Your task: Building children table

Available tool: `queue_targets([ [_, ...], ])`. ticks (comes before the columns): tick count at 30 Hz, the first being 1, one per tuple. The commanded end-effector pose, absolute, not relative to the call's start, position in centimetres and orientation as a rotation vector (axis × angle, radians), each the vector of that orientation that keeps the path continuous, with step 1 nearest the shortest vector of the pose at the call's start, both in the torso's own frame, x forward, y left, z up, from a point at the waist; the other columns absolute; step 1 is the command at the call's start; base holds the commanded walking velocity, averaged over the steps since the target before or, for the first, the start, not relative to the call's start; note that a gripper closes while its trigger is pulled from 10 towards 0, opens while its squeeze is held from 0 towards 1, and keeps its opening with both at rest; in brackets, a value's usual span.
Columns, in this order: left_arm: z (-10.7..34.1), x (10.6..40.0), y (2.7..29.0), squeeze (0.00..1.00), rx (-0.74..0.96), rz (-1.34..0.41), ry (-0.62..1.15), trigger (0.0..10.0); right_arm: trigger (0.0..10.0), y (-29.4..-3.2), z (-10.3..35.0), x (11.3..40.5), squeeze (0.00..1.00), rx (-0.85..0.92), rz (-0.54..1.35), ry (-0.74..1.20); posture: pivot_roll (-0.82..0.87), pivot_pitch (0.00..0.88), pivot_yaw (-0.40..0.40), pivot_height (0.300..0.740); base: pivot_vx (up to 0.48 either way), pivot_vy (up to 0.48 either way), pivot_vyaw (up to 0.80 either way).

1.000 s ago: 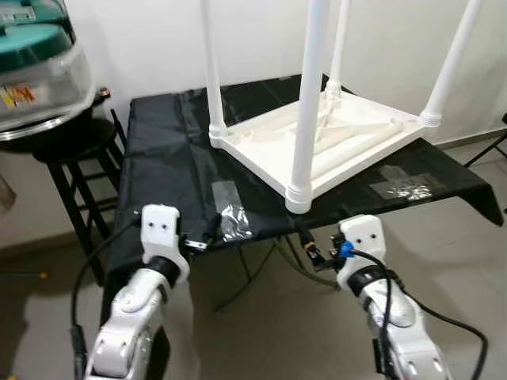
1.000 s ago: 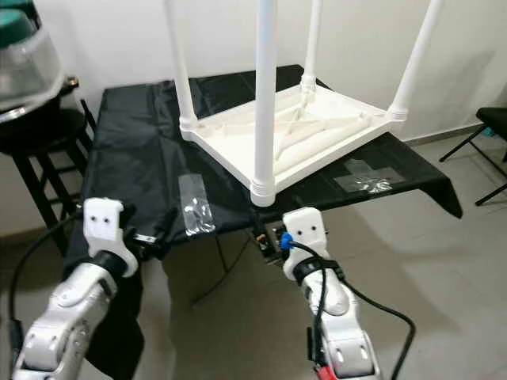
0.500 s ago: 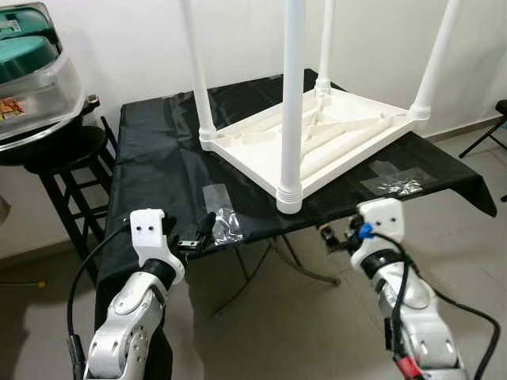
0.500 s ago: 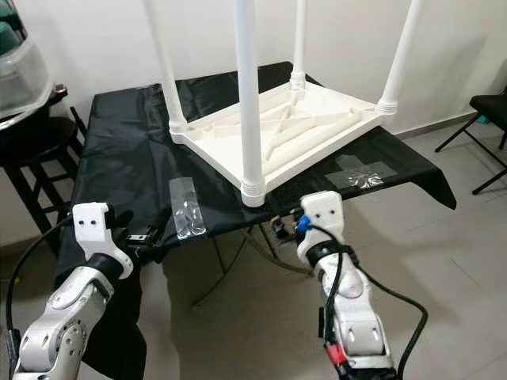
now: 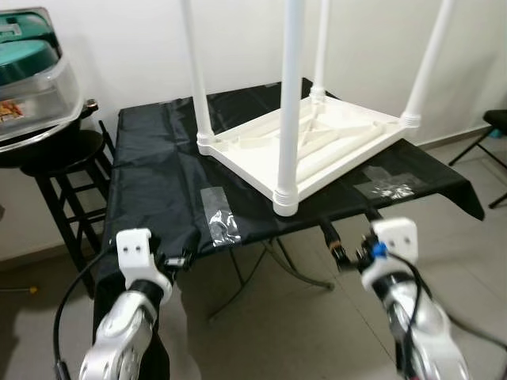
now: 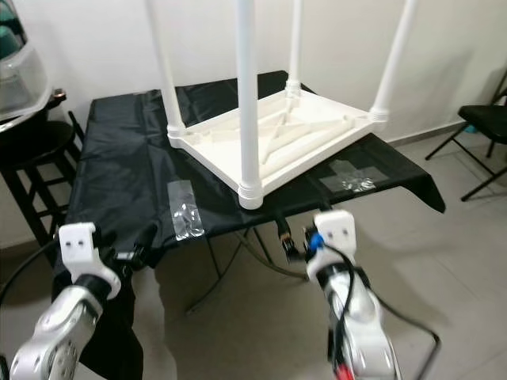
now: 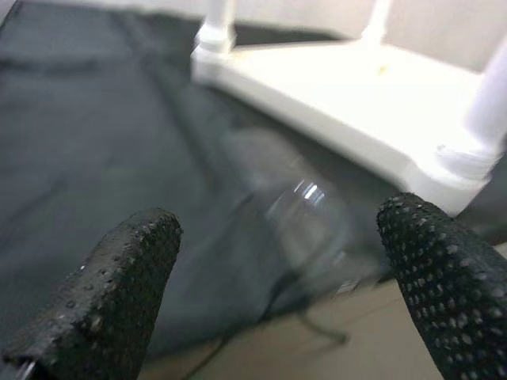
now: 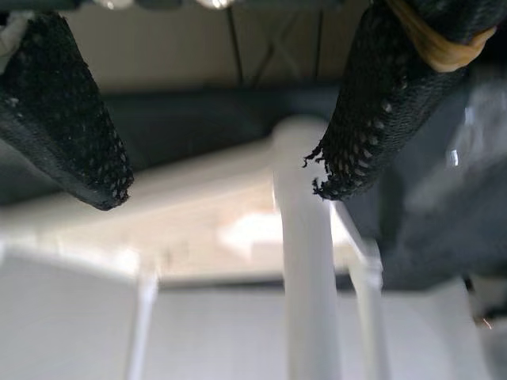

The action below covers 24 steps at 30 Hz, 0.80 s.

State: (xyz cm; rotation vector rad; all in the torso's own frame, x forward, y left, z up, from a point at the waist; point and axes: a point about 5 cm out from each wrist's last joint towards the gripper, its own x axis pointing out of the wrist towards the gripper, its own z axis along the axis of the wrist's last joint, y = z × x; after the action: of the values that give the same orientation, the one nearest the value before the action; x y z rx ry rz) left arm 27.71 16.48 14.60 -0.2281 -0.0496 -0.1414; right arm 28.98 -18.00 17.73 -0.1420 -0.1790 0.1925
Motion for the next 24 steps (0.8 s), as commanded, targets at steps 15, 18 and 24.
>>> queue_targets([
  [15,14.2,26.6,17.0,0.00,-0.295,-0.121,-0.063,10.0,10.0,-17.6,16.2,27.1,0.00,-0.097,0.272,-0.133,-0.06,0.065,0.009,0.740,0.165,0.000,-0.22],
  [18,14.2,26.6,17.1,0.00,-0.295,-0.122,-0.062,10.0,10.0,-17.7,15.8,27.2,0.00,-0.144,0.272,-0.108,-0.06,0.064,0.009,0.740,0.285,0.000,0.00],
  [24,14.2,26.6,17.0,0.00,-0.291,-0.127,-0.062,10.0,10.0,-17.4,16.0,27.0,0.00,-0.099,0.309,-0.132,-0.06,0.067,0.010,0.740,0.284,0.000,0.13],
])
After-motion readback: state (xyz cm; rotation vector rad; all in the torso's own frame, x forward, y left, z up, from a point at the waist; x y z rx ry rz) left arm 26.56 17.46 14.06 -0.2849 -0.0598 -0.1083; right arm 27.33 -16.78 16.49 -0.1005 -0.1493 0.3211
